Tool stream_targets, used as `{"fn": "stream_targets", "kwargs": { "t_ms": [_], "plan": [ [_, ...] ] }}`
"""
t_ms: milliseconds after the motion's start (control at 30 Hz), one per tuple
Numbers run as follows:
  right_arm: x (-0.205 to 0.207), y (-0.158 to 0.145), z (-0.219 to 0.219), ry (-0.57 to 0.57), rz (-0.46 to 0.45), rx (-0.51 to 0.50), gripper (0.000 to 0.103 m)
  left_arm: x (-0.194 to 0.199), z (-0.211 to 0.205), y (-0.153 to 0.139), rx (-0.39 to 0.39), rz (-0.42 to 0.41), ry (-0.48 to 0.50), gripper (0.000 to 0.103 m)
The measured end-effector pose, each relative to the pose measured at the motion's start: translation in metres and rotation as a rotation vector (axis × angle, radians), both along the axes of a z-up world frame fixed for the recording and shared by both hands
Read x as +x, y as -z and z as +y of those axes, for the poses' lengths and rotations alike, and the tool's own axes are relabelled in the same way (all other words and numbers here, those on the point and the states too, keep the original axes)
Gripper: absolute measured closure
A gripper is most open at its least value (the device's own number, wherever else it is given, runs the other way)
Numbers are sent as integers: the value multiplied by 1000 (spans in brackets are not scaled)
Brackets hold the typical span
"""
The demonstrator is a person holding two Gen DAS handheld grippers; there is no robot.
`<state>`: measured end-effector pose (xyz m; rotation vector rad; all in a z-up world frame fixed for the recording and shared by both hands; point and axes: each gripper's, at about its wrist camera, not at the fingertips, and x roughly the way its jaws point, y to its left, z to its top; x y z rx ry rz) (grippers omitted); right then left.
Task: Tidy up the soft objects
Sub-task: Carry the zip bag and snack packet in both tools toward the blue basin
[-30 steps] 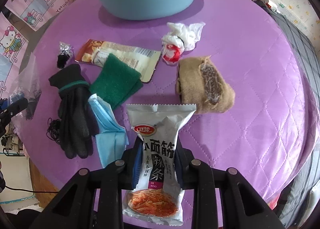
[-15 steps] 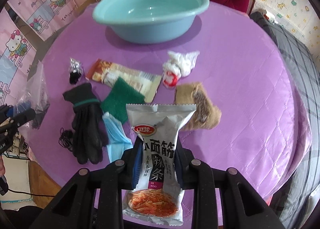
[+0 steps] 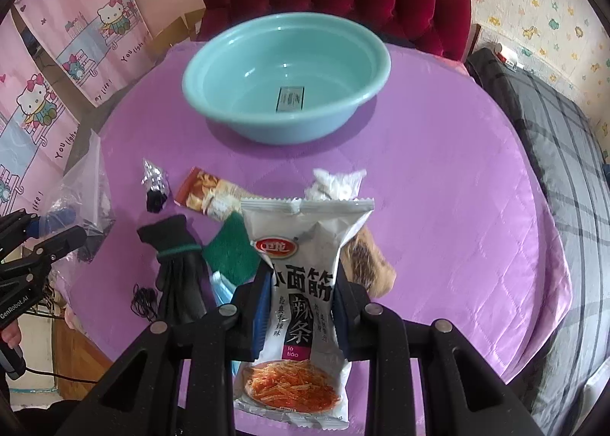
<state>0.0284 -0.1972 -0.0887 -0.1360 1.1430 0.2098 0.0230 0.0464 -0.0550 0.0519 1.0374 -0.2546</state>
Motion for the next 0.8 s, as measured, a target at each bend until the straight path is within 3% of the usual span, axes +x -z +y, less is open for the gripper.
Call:
{"fn": "stream_targets", "kwargs": {
  "t_ms": [467,800],
  "plan": [
    [49,-40,4,-23,-44,14,73,47,-24,-32,7,-54,57,65],
    [95,-58,11,-43,-73,24,73,87,-42,-40,22,-64,89,65]
  ]
}}
